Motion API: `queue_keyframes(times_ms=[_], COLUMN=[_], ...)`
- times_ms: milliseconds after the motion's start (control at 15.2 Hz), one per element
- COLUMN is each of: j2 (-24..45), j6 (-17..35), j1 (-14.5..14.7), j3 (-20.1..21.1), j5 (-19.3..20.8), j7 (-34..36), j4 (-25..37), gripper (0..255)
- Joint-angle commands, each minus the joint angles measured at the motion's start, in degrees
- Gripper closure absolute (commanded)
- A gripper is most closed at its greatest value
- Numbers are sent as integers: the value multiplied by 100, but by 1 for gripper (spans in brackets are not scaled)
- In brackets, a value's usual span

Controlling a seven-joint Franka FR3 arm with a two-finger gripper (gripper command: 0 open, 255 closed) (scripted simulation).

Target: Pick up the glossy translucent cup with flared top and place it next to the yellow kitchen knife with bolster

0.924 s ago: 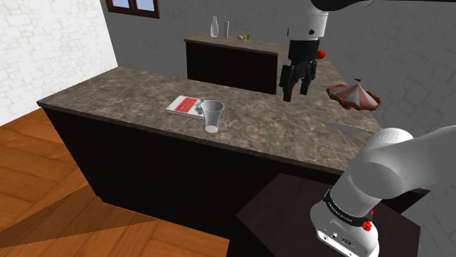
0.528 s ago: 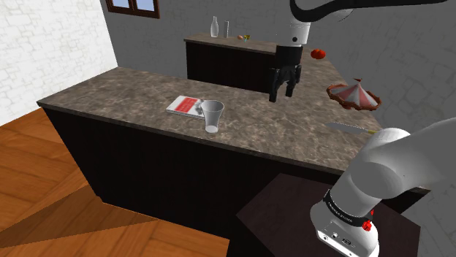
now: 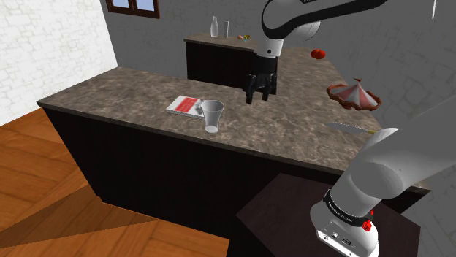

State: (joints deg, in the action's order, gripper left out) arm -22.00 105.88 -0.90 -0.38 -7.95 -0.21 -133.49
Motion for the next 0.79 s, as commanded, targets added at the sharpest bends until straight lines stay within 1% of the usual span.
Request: queue_keyframes(times_ms=[0,396,726], j2=[408,1612,2629], j6=[333,1072,1470], j1=[15,58,54], j3=[-47,-147,-173], j5=[-114,-531,-940], j7=[-109,-465,-778], j4=[168,858,1645], gripper=[0,0,0])
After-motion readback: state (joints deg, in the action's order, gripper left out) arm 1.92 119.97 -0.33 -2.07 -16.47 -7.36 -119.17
